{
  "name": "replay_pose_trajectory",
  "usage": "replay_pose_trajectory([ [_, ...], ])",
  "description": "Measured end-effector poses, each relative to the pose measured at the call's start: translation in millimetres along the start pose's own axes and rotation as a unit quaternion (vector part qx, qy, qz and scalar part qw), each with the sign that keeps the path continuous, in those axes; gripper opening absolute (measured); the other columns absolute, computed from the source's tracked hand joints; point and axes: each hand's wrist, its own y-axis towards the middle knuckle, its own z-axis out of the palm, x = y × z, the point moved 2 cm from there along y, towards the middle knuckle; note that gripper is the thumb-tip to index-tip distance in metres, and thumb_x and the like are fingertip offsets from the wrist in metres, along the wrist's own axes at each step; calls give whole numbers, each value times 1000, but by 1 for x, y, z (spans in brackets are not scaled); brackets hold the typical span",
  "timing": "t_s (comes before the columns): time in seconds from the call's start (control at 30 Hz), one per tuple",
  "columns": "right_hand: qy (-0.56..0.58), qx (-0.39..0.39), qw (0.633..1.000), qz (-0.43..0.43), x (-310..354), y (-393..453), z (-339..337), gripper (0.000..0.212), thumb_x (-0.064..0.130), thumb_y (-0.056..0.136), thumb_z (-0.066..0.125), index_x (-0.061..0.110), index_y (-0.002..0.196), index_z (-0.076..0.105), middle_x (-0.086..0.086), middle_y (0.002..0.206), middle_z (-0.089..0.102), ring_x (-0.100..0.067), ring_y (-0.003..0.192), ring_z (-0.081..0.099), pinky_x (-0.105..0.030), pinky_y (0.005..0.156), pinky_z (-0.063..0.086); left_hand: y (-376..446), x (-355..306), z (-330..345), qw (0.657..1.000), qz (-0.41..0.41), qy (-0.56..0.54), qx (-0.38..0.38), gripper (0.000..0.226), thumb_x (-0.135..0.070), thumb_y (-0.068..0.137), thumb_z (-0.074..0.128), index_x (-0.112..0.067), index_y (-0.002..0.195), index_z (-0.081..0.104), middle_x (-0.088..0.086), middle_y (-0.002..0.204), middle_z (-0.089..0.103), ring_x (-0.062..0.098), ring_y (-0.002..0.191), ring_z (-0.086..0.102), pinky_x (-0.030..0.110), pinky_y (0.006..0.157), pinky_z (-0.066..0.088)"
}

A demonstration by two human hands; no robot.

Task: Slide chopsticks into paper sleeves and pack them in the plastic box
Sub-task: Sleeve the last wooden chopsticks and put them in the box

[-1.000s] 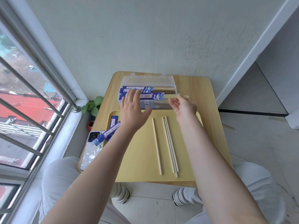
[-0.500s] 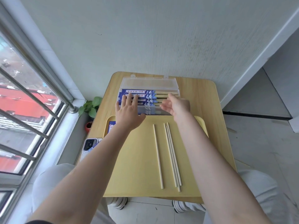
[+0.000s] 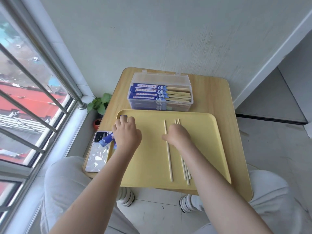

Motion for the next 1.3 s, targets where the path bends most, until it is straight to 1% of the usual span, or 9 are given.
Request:
replay_pose_trajectory([
  [0.2, -49, -12, 998, 24, 4, -14, 15, 24, 17, 98, 57, 4, 117, 63, -12, 122, 66, -31, 113, 63, -28, 76, 44, -17, 10, 9, 995, -34, 70, 55, 38, -9, 89, 50, -14, 127, 48, 11, 129, 48, 31, 118, 45, 39, 97, 37],
  [0.43, -49, -34, 998, 22, -3, -28, 12, 25, 18, 93, 60, 4, 112, 63, -11, 115, 66, -32, 107, 65, -27, 70, 41, -20, 2, 14, 996, -6, -26, 82, 32, 7, 89, 43, -5, 117, 51, 16, 117, 53, 31, 113, 47, 32, 75, 38],
  [0.63, 118, -52, 992, -14, -14, -29, 15, 14, 23, 85, 64, 11, 87, 59, -5, 90, 64, -26, 80, 58, -31, 66, 45, -22, 0, 11, 998, -17, -10, 52, 25, -14, 94, 54, -9, 118, 56, 11, 114, 58, 30, 107, 52, 35, 72, 39],
  [0.8, 200, -47, 978, -31, -20, -29, 19, 15, 17, 85, 66, 15, 99, 62, 8, 81, 59, -20, 78, 59, -28, 66, 46, -23, -1, 13, 996, -37, -37, 70, 26, -13, 96, 52, -9, 121, 53, 12, 116, 55, 30, 111, 50, 35, 70, 38],
  [0.93, 256, -20, 965, -43, -18, -27, 24, 25, 7, 86, 58, 25, 103, 59, 5, 84, 58, -19, 74, 57, -25, 58, 43, -23, -5, 7, 995, -25, -48, 83, 23, -10, 88, 57, -8, 110, 50, 10, 99, 55, 31, 98, 54, 35, 64, 38],
  [1.0, 295, -28, 954, -44, -15, -27, 24, 23, 7, 89, 52, 22, 102, 61, 5, 84, 59, -21, 74, 58, -28, 61, 48, -23, -7, 5, 989, -41, -111, 91, 35, -15, 87, 60, -10, 121, 51, 8, 100, 61, 30, 94, 58, 37, 67, 45],
  [1.07, 344, -26, 938, -38, -13, -30, 21, 20, 12, 92, 53, 17, 107, 65, 5, 84, 59, -15, 66, 53, -27, 57, 45, -23, -12, 0, 948, -110, -276, 113, 54, -20, 84, 67, -13, 134, 51, 1, 99, 67, 24, 91, 66, 38, 75, 56],
  [1.17, 400, 7, 916, -20, -12, -37, 15, 20, 30, 95, 60, 17, 109, 65, 0, 91, 67, -6, 54, 45, -22, 49, 32, -26, -22, -8, 799, -235, -532, 151, 51, -17, 88, 69, -9, 137, 54, 5, 97, 67, 19, 85, 69, 33, 76, 60],
  [1.3, 452, 102, 886, -27, -16, -46, 10, 34, 41, 92, 68, 11, 107, 63, -7, 96, 75, -7, 39, 29, -24, 39, 19, -31, -29, -12, 712, -263, -637, 136, 45, -10, 91, 64, -2, 134, 53, 9, 95, 66, 19, 90, 68, 34, 78, 62],
])
